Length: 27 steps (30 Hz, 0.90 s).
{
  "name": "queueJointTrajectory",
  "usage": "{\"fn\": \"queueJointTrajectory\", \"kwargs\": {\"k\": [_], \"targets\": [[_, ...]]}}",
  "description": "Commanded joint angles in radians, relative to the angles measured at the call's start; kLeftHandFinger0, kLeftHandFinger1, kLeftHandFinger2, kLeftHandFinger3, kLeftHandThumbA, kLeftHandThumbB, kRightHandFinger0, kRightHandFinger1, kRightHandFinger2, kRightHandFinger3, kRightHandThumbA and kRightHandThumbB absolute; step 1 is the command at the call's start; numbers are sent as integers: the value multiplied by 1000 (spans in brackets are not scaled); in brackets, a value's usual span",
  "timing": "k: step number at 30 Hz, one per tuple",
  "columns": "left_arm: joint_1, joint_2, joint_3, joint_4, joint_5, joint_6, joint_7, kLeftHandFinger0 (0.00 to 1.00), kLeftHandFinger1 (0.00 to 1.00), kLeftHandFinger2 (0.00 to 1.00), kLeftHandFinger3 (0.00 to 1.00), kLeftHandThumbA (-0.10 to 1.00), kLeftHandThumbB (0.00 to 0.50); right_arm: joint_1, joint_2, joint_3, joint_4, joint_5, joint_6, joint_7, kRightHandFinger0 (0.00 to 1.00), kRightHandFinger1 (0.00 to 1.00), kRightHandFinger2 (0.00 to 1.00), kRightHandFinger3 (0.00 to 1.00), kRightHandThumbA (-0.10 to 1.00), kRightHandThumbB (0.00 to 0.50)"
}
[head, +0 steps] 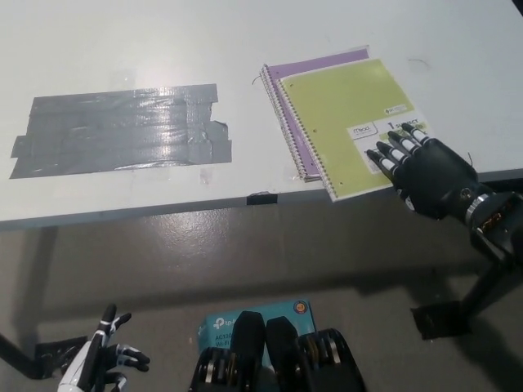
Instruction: The robot uses its right hand to align two notebooks stacked together until they are fully overlapped
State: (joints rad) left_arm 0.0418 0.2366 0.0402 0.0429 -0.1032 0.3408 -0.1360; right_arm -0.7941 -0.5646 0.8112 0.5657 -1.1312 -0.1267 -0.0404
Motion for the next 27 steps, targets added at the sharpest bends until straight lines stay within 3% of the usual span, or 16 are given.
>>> {"fn": "queueJointTrajectory", "kwargs": {"k": [1,2,6,16,20,27], "targets": [[4,18,-2,-22,5,-22,-19,294,401,357,964,1000,500,10,-1,1,-18,-3,-74,-6,1000,1000,1000,1000,1000,393],[3,22,-2,-17,5,-23,-23,308,406,366,977,1000,500,8,1,-22,-43,14,-25,75,1000,1000,1000,1000,1000,437],[20,23,-3,-20,12,-30,-18,343,375,321,937,1000,500,33,8,-62,-98,-2,80,191,1000,1000,1000,1000,1000,478],[45,18,-2,-17,3,-38,-24,237,328,298,928,1000,500,57,15,-99,-164,-17,183,378,1000,1000,1000,1000,1000,461],[45,19,-3,-13,1,-28,-27,342,367,334,884,1000,500,49,35,-109,-216,0,268,579,1000,1000,1000,1000,1000,500],[60,21,-9,-10,18,-48,-19,177,320,317,915,1000,500,20,41,-138,-254,41,301,688,1000,1000,1000,1000,863,500]]}}
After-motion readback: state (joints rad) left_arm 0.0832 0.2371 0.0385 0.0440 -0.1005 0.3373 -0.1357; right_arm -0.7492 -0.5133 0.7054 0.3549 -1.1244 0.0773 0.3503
